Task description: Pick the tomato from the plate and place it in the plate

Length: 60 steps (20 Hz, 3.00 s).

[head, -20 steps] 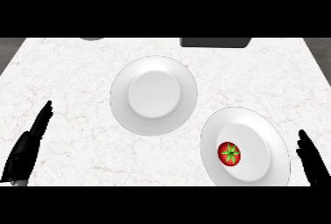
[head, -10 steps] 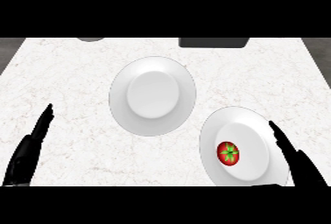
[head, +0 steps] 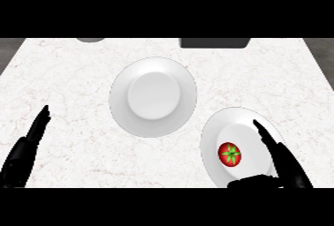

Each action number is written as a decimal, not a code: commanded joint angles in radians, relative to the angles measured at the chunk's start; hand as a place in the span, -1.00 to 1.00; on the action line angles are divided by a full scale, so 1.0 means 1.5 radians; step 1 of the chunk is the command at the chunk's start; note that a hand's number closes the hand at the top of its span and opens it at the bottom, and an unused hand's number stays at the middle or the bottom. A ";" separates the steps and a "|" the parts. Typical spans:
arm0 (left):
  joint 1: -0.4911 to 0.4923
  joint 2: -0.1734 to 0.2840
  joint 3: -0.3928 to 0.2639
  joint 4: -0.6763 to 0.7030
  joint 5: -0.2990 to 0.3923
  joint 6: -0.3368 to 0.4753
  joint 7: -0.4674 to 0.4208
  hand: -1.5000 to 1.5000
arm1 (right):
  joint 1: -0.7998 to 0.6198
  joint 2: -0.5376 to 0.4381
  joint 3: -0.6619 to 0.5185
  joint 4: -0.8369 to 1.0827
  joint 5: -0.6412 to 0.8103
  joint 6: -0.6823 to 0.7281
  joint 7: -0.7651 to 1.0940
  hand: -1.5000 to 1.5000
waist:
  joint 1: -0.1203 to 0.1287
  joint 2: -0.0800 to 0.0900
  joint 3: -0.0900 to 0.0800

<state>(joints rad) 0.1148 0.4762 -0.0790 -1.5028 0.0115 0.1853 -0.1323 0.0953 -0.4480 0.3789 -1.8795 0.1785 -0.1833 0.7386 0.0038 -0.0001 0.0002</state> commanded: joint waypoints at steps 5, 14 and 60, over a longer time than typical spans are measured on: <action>-0.044 -0.040 0.028 0.033 -0.048 -0.023 0.013 0.00 | -0.020 0.053 -0.032 0.083 0.016 0.063 -0.033 -1.00 | -0.003 0.000 0.000; -0.026 -0.063 0.080 0.048 -0.070 -0.070 -0.027 0.00 | -0.058 0.140 -0.052 0.202 0.070 0.072 -0.087 -1.00 | -0.001 0.000 0.000; -0.130 -0.113 0.004 0.003 -0.132 -0.112 0.015 0.00 | -0.756 -0.044 -0.074 0.524 0.006 0.480 -1.092 1.00 | 0.151 0.051 0.002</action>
<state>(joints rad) -0.0880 0.3085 -0.0705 -1.5014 -0.1767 0.0074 -0.1166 -0.9820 -0.5089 0.2735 -1.1808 0.2267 0.4315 -0.7241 0.2424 0.0863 0.0051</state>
